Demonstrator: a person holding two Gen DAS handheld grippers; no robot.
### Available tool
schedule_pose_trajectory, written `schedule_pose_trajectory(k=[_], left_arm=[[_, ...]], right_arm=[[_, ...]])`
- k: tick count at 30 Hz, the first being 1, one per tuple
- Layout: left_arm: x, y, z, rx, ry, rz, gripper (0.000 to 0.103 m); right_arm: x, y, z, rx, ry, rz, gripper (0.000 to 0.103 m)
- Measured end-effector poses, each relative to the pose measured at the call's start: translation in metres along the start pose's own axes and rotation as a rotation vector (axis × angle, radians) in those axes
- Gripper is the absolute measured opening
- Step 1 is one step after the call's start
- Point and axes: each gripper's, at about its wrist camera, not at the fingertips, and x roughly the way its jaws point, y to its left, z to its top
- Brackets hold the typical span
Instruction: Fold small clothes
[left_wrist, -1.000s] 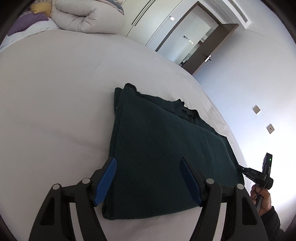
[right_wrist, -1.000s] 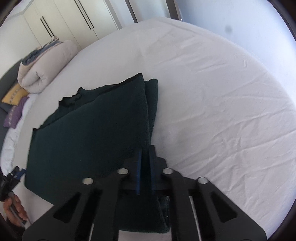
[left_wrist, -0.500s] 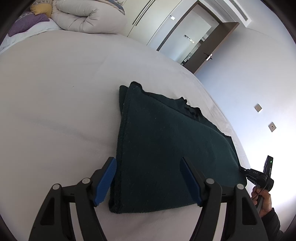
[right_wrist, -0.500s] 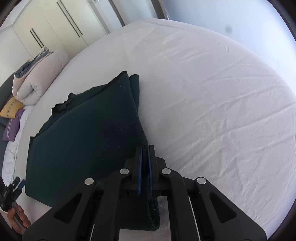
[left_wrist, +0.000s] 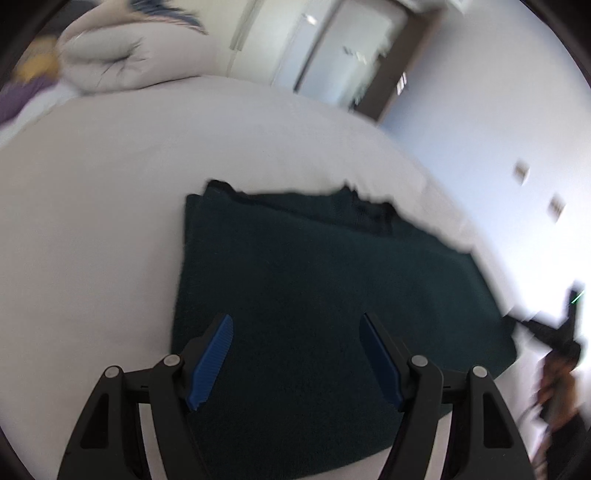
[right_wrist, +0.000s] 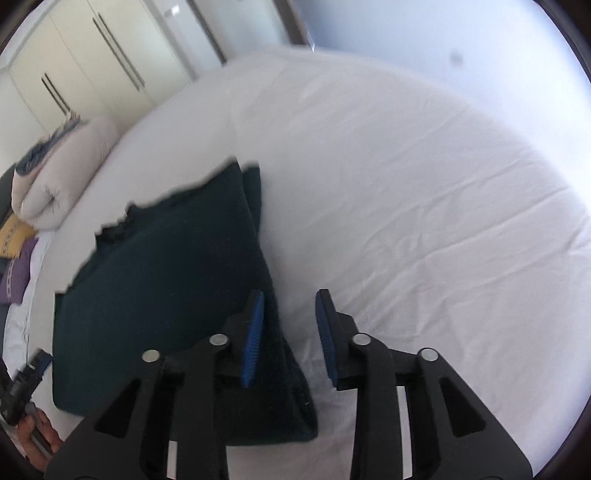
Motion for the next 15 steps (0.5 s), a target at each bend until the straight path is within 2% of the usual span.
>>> schedule_pose_trajectory(k=[2,4,5,7,9,12,15], left_arm=[[0.017,-0.013,-0.004,0.059,0.068,0.058,0.072],[0.029,-0.022,-0.01,0.117,0.098,0.114,0.072],[0.031,-0.025,-0.012,0.139,0.098,0.137,0.073],[0.034,-0.03,-0.014,0.16,0.098,0.173,0.073],[0.035,-0.032,-0.014,0.164,0.101,0.184,0.074],[0.036,-0.032,-0.014,0.174,0.111,0.194,0.074],[0.039,-0.032,-0.015,0.179,0.117,0.199,0.075]], right_arm=[[-0.017,0.013,0.001,-0.004,-0.04,0.059,0.028],[-0.023,0.034,-0.002,0.003,-0.028,0.21,0.028],[-0.021,0.045,-0.004,-0.002,0.001,0.281,0.028],[-0.005,0.077,-0.017,-0.017,0.111,0.455,0.028],[0.015,0.104,-0.033,-0.025,0.216,0.559,0.028],[0.045,0.133,-0.058,-0.019,0.344,0.627,0.028],[0.073,0.146,-0.08,-0.015,0.447,0.604,0.028]])
